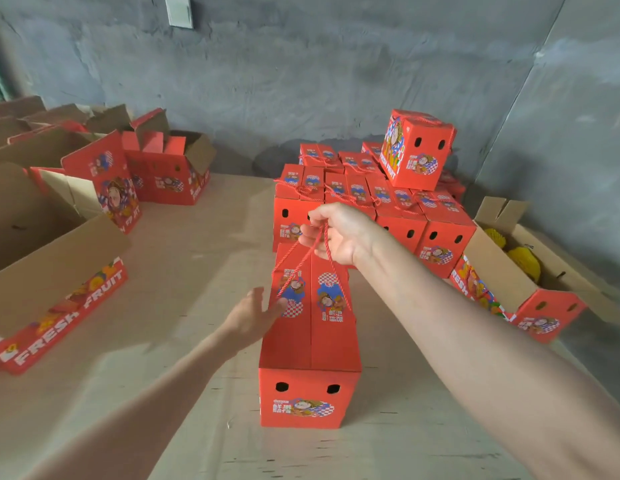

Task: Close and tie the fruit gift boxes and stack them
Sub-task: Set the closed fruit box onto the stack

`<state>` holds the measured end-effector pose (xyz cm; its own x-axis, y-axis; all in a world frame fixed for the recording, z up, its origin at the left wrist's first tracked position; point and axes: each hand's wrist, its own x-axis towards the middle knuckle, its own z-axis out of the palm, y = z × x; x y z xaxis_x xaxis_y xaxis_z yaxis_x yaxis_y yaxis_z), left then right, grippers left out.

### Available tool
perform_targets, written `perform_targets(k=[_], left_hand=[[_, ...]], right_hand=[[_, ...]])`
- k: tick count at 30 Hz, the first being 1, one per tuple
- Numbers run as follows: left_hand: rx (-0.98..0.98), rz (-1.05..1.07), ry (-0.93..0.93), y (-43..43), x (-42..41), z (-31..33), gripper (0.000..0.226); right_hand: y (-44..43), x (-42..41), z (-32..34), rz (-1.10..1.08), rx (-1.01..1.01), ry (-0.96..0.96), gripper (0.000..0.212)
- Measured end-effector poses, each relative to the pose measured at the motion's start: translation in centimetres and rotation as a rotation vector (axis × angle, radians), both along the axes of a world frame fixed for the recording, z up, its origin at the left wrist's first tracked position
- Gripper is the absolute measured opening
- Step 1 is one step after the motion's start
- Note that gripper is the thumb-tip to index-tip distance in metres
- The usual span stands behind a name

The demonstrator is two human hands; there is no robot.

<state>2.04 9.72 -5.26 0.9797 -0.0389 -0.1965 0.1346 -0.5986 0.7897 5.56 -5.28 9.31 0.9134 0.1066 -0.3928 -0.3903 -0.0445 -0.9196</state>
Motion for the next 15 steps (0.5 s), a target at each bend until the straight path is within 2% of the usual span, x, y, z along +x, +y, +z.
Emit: perform_targets(k=[2,6,10,12,15], left_hand=[[-0.053,-0.036,-0.006,0.3,-0.6,-1.3,0.063],[-0.082,-0.063,-0.097,1.3,-0.6,-0.8,0.048],[-0.211,-0.029,-0.11,2.4,0.1,1.0,0.065],[-0.212,-0.006,-0.126,3.2,0.8,2.0,0.075],[-0.148,0.037,-0.145,4.7,1.7,2.2,0.064]], right_hand=[[1.0,0.4,0.5,0.025,-0.087,-0.057,0.028],[2.4,1.0,1.4,0.06,-0.162,-0.145,0.028],[3.5,1.8,3.2,-0.009,-0.086,-0.214,0.026],[4.2,2.6,4.0,-0.019,-0.067,-0.251,0.025],[5.8,3.6,4.2,0.01,-0.087,-0.291,0.024]])
